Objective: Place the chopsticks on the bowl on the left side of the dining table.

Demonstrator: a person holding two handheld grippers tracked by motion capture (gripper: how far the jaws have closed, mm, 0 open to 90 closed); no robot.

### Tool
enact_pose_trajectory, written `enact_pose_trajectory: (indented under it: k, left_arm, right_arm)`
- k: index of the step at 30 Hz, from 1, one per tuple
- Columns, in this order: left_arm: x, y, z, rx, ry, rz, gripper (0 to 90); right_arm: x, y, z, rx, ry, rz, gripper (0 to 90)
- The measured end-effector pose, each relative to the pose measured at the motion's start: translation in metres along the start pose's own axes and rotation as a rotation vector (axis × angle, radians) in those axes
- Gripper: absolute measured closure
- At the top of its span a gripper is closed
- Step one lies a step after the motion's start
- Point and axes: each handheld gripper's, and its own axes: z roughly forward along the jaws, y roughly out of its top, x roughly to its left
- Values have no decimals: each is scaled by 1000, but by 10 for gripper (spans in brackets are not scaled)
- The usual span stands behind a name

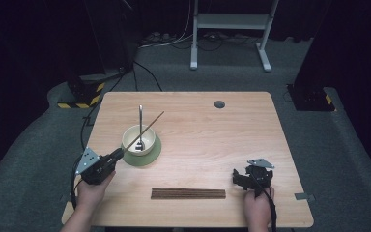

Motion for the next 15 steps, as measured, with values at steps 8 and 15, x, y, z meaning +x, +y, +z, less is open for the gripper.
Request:
enact_pose_trajectory:
  k: [8,15]
  left_arm:
    - [11,-9,6,32,19,-28,837]
    - [13,-12,8,47,19,-32,837]
  right_arm:
    - [0,0,0,0,0,-1,100]
    - [0,0,0,0,0,-1,100]
